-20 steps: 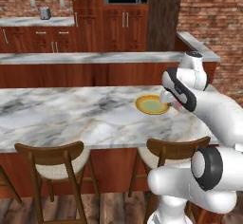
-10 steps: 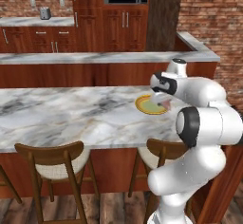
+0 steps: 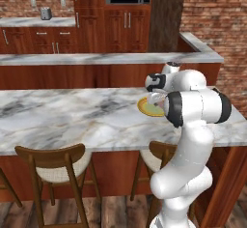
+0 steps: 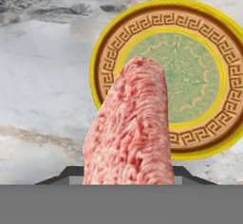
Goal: Take the steak from the fridge and place it on the digital scale on the counter by the fridge. Wait a few seconds for a reading, then move it to the plate on the dining counter.
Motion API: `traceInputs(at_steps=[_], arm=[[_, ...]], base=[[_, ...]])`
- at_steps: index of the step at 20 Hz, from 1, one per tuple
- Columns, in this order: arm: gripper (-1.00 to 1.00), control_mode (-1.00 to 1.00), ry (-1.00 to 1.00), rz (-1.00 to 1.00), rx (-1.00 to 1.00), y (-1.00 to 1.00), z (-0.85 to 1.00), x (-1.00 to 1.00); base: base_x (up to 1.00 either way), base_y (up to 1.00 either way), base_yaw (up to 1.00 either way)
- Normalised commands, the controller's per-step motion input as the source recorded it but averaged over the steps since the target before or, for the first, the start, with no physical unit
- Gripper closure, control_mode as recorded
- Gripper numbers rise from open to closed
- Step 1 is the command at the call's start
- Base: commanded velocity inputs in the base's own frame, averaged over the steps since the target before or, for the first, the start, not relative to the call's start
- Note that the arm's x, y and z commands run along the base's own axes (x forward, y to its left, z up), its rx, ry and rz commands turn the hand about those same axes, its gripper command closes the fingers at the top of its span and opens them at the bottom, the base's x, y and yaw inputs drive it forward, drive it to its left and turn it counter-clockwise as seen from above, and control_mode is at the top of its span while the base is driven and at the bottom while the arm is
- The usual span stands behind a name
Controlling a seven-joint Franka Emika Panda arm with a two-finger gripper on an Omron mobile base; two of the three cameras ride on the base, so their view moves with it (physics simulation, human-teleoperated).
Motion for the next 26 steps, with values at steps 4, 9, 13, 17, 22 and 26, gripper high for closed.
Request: traceInputs(at_steps=[4,9,13,17,22,26], arm=[[1.00,-1.00,0.00,0.01,0.00,-0.05,-0.45,0.58],[1.00,-1.00,0.00,0.00,0.00,-0.08,-0.36,0.38],[1.00,-1.00,0.00,0.00,0.00,-0.10,-0.34,0.26],[1.00,-1.00,0.00,0.00,0.00,-0.04,-0.32,0.23],[1.00,-1.00,0.00,0.00,0.00,-0.03,-0.34,0.42],[1.00,-1.00,0.00,0.00,0.00,0.00,-0.25,0.42]], base=[[0.00,0.00,0.00],[0.00,0.00,0.00],[0.00,0.00,0.00],[0.00,0.00,0.00],[0.00,0.00,0.00],[0.00,0.00,0.00]])
